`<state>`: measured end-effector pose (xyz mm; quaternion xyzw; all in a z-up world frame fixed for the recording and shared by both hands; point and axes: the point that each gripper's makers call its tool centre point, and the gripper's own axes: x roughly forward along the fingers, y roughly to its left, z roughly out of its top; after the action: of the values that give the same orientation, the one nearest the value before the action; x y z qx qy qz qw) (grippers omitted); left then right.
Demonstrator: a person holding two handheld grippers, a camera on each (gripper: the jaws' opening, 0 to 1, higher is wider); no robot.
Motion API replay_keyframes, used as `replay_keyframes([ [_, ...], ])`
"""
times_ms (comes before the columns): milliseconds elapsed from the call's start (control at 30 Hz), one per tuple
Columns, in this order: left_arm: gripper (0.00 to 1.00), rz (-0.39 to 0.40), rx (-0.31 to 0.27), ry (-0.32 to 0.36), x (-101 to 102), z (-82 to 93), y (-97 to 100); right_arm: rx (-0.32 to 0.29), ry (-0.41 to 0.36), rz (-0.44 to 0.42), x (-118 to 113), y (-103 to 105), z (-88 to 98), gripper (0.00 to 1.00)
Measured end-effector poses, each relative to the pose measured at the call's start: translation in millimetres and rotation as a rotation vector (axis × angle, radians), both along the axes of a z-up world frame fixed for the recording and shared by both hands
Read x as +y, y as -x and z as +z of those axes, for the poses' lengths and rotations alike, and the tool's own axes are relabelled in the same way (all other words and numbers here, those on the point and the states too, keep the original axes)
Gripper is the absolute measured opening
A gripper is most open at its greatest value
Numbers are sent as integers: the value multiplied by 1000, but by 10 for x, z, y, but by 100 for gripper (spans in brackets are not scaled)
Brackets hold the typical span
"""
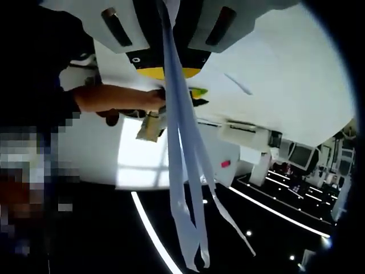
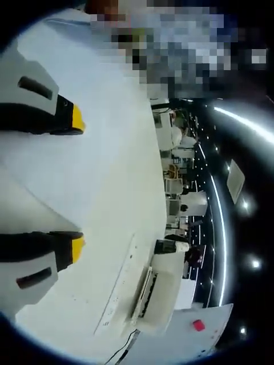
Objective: Organize the stack of printing papers by aligning and flattening the scattered papers on the table
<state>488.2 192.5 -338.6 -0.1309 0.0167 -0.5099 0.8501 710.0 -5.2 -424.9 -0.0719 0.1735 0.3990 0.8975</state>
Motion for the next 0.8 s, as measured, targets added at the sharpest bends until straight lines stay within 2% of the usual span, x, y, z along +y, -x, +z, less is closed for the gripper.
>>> replay_keyframes([
  [167, 6, 1, -1, -3, 2, -4, -4, -11, -11, 6, 39, 30, 28, 53],
  [433, 6, 3, -1, -4, 33, -14, -33, -4, -27, 29, 61, 115, 54, 25],
  [667, 6, 5, 0, -4, 27, -15, -29, -22, -12, 72, 144, 242, 52, 10],
  [800, 6, 5, 0, -6, 29, -18, -31, -66, 18, 82, 174, 288, 55, 8],
])
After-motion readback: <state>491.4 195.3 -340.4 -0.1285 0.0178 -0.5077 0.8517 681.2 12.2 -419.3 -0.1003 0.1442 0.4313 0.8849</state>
